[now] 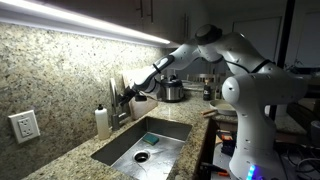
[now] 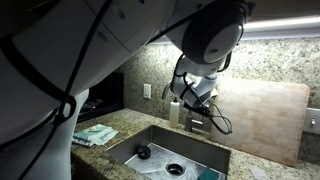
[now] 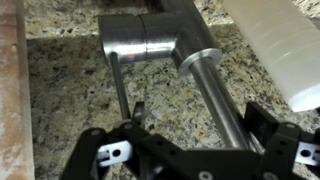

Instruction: Open the tap

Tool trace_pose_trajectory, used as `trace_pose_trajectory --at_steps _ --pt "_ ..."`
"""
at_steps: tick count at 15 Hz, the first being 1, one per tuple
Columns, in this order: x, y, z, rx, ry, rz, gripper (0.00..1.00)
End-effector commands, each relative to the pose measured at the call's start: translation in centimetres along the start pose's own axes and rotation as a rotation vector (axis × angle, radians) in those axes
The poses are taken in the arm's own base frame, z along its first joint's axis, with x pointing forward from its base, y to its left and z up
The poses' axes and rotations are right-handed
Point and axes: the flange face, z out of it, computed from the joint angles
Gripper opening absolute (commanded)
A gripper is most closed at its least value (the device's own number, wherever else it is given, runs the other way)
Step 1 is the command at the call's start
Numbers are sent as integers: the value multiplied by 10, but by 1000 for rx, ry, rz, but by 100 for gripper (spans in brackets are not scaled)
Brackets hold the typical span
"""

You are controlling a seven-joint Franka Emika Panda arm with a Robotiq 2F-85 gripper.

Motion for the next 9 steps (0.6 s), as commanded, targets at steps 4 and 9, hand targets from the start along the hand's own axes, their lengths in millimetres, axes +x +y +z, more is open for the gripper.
trace_pose_trajectory --at_steps 4,9 --pt "-10 13 -17 -33 -57 -30 100" --pt "-19 23 -31 -57 -97 -120 100"
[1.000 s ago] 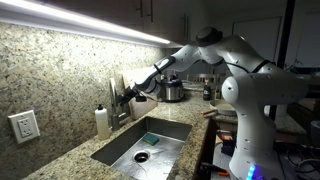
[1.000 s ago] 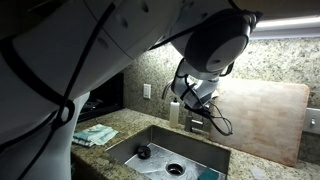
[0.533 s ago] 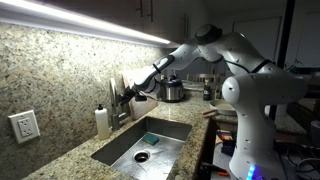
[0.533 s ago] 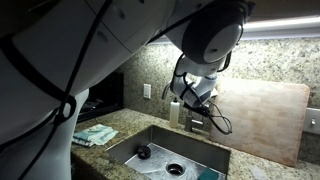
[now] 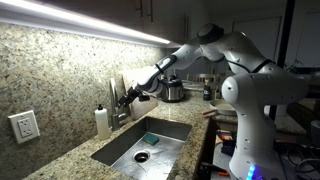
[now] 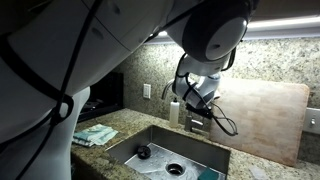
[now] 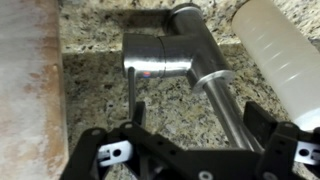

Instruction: Open the tap

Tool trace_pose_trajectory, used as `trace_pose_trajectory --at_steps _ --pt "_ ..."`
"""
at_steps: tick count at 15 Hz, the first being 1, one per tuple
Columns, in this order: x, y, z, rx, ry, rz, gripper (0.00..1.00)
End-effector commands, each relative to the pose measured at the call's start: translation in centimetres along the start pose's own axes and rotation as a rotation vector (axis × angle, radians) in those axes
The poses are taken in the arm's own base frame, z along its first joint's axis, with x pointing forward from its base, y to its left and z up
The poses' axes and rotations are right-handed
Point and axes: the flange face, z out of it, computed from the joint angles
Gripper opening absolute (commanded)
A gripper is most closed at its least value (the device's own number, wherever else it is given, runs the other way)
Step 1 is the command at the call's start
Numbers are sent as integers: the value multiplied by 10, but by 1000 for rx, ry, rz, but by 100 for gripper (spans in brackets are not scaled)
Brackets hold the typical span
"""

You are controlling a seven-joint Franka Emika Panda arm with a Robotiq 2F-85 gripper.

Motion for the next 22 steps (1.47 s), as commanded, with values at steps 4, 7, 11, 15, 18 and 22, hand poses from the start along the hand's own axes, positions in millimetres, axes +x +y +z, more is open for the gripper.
trace_pose_trajectory --at_steps 4,7,11,15,18,22 --pt "-2 9 -30 -48 -4 -189 100" --pt "7 4 -35 -51 35 -240 100" --pt "10 2 -36 -53 37 -237 100" --pt "5 10 -36 -58 33 -205 100" --pt "3 9 -35 -54 25 -200 100" --pt "7 13 -28 -44 33 -195 100"
